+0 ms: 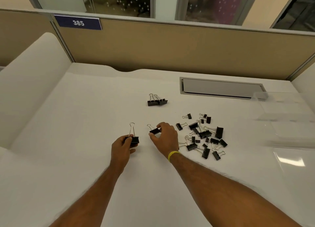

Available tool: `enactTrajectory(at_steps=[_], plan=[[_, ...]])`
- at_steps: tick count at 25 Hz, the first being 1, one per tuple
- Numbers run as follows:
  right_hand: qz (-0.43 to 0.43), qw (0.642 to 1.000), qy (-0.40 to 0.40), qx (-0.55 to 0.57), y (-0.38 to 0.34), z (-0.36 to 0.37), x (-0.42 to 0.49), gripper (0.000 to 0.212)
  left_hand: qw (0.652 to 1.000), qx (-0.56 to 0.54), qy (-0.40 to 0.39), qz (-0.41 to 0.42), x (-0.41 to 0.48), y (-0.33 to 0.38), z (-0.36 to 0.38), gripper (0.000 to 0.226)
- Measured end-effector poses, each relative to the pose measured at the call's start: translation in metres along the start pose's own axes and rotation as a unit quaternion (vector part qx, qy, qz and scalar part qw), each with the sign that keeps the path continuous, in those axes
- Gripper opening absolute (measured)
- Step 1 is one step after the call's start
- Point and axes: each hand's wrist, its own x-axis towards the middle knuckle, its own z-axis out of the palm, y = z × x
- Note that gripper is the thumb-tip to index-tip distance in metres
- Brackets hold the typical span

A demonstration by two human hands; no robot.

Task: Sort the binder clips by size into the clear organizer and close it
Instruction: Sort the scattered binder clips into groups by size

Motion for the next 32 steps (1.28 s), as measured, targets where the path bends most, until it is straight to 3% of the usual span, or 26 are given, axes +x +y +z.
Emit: enactTrajectory(at_steps=[8,13,19,25,30,32], plan=[[0.026,0.998,0.003,-0.057,-0.011,0.031,0.033,0.044,1.0,0.01,-0.024,-0.003,0.051,0.015,-0.008,0.02],[0.031,0.998,-0.006,-0.046,-0.006,0.032,0.034,0.059,0.999,0.005,-0.032,-0.009,0.069,0.017,0.001,0.017],[-0.086,0.994,-0.012,0.07,-0.011,0.021,0.031,0.064,0.998,-0.003,-0.066,0.003,0.076,0.026,0.025,0.015],[-0.081,0.989,-0.01,0.126,-0.024,0.02,0.054,0.04,0.994,-0.005,-0.108,0.027,0.079,0.042,0.053,0.019],[-0.053,0.994,0.06,0.08,-0.01,0.012,0.085,0.041,0.992,0.031,-0.119,0.04,0.091,0.046,0.061,0.022],[-0.025,0.995,0.083,0.057,0.003,0.003,0.106,0.042,0.986,0.096,-0.102,0.085,0.095,0.043,0.058,0.021]])
